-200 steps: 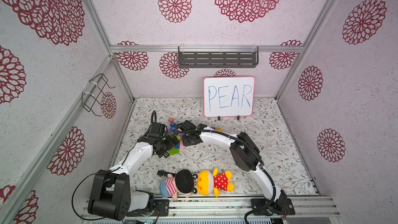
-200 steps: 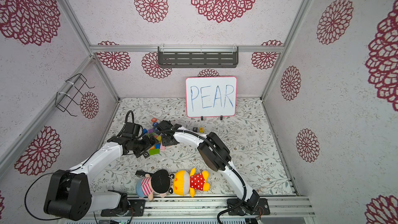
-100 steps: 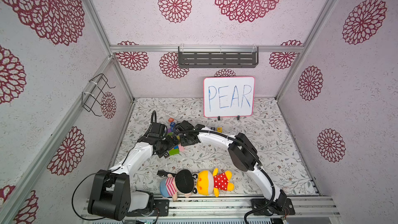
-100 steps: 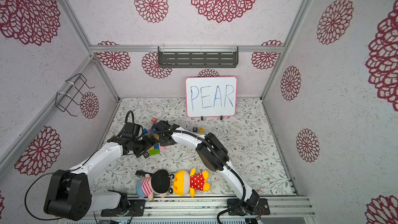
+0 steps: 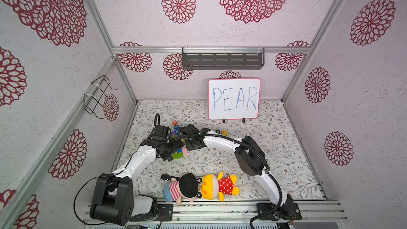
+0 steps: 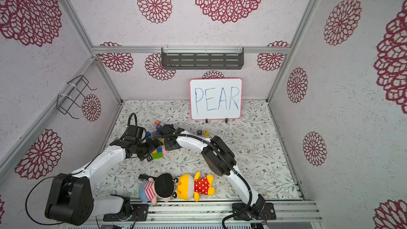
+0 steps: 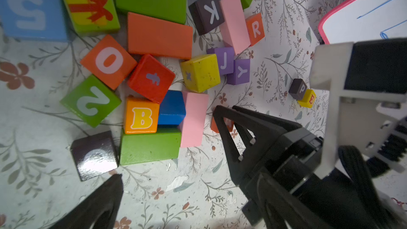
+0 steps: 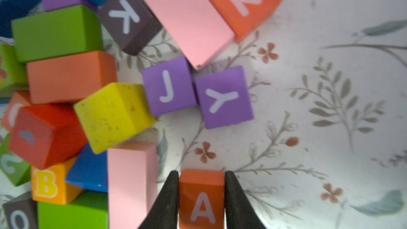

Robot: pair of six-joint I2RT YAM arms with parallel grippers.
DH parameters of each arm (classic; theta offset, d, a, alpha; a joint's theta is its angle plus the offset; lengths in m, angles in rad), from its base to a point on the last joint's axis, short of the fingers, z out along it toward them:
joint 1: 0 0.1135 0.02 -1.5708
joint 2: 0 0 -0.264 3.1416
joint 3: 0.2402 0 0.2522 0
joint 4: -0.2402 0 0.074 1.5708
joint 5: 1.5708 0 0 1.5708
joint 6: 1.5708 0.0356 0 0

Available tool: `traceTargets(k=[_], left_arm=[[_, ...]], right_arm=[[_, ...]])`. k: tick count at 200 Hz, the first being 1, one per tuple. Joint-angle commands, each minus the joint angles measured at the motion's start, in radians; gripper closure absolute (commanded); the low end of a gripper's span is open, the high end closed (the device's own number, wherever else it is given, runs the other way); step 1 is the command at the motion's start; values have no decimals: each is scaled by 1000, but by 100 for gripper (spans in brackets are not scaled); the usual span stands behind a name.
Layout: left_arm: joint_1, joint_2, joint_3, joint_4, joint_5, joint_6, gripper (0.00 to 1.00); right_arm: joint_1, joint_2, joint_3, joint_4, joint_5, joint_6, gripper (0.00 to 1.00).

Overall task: Spell the uppercase word “pear” with letter blocks
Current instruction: Pick up the letter block from the center of the board, then place the letter block at the center of the board.

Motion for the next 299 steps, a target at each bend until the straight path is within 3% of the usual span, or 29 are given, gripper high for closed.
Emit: traceTargets(k=[1, 110, 192, 299], left_arm=[[-34, 33, 45, 38, 1, -17, 2], [-200, 319, 372, 58, 19, -21, 1], [-232, 447, 526, 11, 36, -4, 1], [-232, 450, 530, -6, 32, 5, 0]], right_arm=[[-43, -134, -62, 11, 66, -1, 73], [-318, -456, -471, 166, 95, -43, 74], [-430, -425, -521, 237, 47, -85, 75], [-456, -341, -476, 241, 60, -109, 75]])
